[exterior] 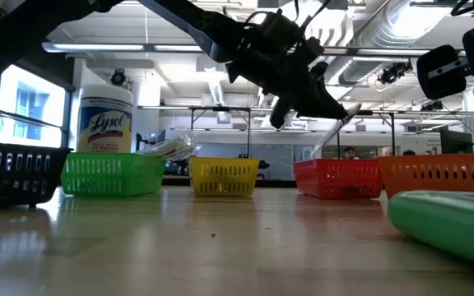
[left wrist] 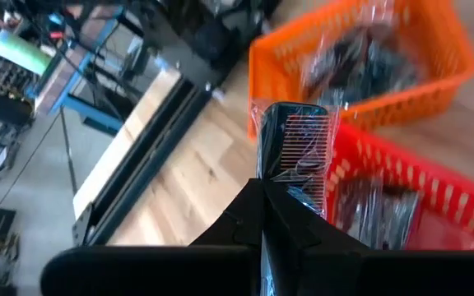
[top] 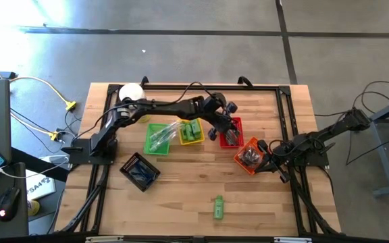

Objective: Pick & Place Travel size toiletries
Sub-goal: Put the black comb into the red basket

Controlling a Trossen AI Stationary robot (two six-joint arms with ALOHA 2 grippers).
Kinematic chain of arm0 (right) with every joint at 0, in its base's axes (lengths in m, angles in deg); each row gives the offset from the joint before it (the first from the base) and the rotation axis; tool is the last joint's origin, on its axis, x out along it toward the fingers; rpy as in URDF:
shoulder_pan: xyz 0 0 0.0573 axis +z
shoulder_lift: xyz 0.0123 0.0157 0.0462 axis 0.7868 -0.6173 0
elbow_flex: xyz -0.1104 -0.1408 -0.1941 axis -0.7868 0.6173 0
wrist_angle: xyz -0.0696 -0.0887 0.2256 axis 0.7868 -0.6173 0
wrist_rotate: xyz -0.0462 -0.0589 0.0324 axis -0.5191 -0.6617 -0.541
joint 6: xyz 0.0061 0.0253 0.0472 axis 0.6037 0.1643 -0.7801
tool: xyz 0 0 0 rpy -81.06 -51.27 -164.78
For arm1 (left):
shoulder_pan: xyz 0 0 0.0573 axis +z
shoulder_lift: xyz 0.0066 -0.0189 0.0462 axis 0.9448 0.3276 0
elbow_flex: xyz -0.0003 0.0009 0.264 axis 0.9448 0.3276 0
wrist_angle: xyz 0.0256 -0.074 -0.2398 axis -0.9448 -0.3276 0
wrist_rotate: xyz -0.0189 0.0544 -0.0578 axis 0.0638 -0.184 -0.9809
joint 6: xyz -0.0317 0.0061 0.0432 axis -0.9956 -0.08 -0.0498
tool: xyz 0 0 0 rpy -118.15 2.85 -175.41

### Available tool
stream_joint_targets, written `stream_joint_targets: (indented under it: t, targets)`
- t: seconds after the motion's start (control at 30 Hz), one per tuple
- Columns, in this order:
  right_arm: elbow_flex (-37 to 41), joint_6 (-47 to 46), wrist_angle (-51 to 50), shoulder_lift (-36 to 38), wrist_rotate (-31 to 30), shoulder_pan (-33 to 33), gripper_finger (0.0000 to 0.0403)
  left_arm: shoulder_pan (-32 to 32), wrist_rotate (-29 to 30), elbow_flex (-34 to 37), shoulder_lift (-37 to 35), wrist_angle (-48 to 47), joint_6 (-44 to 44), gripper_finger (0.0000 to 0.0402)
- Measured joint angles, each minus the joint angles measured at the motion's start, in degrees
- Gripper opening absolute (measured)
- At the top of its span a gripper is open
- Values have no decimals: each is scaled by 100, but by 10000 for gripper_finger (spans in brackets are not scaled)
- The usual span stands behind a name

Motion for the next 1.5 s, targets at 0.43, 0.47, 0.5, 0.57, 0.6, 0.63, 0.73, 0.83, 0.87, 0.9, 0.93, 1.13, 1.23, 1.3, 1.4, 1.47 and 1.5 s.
stream_joint_targets:
  t: [0.43,0.47,0.5,0.57,0.6,0.63,0.73,0.83,0.87,0.9,0.93,1.13,1.23,1.3,1.4,1.47,1.5]
  targets:
    - [-1,240,-4,0,0,0,3,-1,-120,0,158,-12,-136,0]
    - [-1,240,0,0,0,0,3,-1,-122,-22,214,56,-68,0]
    - [-1,240,0,0,-6,-2,3,-1,-105,-16,239,13,-57,0]
    - [-1,240,0,0,-15,-1,3,-3,-33,11,282,-88,-134,0]
    - [-1,240,0,0,-14,-2,3,-3,0,5,351,-11,-149,0]
    - [-1,240,1,0,-15,-1,3,-3,21,-13,402,59,-141,0]
    - [-1,271,0,0,-15,-2,3,-3,127,4,460,-70,-192,0]
    - [-1,357,0,0,-17,-2,3,-3,271,-6,542,-90,-120,0]
    - [-1,401,0,0,-17,-2,3,-3,279,2,552,-130,-108,0]
    - [-1,412,0,0,-17,-2,3,-3,282,2,557,-154,-54,0]
    - [-1,412,0,0,-17,-2,3,-3,283,2,557,-203,13,0]
    - [-1,412,-2,0,-7,-2,3,-5,497,1,555,-103,-62,0]
    - [-1,412,-1,0,-5,-2,3,-6,698,0,555,-113,-257,1]
    - [-1,412,-1,0,-4,-2,3,-43,1036,0,555,-117,-421,5]
    - [-1,412,0,0,-4,-2,3,-40,1082,0,555,-203,-498,22]
    - [-1,412,0,0,-2,-2,3,-42,1077,0,555,-187,-508,42]
    - [1,412,0,0,-2,-2,3,-47,1074,0,555,-156,-510,53]
